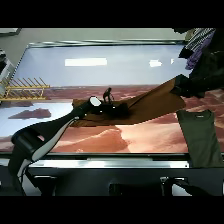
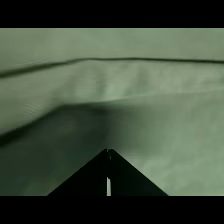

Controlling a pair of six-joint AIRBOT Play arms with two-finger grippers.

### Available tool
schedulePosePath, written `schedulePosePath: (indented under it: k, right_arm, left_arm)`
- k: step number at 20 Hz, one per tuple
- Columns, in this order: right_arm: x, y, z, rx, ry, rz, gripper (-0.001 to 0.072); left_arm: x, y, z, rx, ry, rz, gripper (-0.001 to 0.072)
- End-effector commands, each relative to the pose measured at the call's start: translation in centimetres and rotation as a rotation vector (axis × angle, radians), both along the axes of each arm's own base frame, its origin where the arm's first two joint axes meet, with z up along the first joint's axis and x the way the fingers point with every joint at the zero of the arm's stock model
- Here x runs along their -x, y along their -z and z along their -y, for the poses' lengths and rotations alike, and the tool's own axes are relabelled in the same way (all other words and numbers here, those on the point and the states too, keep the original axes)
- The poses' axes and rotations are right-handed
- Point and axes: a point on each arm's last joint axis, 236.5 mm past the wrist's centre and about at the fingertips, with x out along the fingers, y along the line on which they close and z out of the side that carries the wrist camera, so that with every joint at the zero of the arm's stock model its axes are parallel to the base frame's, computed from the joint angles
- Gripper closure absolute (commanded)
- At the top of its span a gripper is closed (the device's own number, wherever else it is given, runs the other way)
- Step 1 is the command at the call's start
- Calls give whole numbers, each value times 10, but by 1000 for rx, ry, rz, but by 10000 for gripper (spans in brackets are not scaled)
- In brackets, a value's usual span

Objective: Fold the clothes and pants, and hang the long-sleeved shirts on hangers.

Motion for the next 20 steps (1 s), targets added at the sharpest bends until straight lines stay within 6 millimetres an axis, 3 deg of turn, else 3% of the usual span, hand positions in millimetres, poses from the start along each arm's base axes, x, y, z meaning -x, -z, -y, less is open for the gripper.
schedulePosePath:
  k: [1, 6, 8, 10, 13, 15, 18, 20]
  right_arm:
    - [1, -9, -3, -15, 15, 16, 679]
    - [-3, -18, -9, -48, 18, 48, 679]
    - [-3, -18, -9, -48, 18, 47, 679]
    - [-3, -18, -9, -48, 17, 47, 679]
    - [-4, -25, -22, -105, 3, 62, 679]
    - [-5, -30, -39, -135, -22, 74, 680]
    - [-8, -31, -81, -161, -63, 81, 680]
    - [-14, -28, -116, -187, -83, 90, 680]
  left_arm:
    - [8, 5, 44, 48, 16, -9, 694]
    - [8, 7, 68, 74, 28, -15, 693]
    - [9, -2, 67, 84, 70, -3, 693]
    - [13, -13, 52, 82, 136, -20, 695]
    - [7, -27, -8, -53, 249, 14, 697]
    - [-17, -51, -67, -190, 254, 100, 696]
    - [-48, -110, -166, -347, 186, 210, 695]
    - [-48, -150, -229, -429, 138, 238, 694]
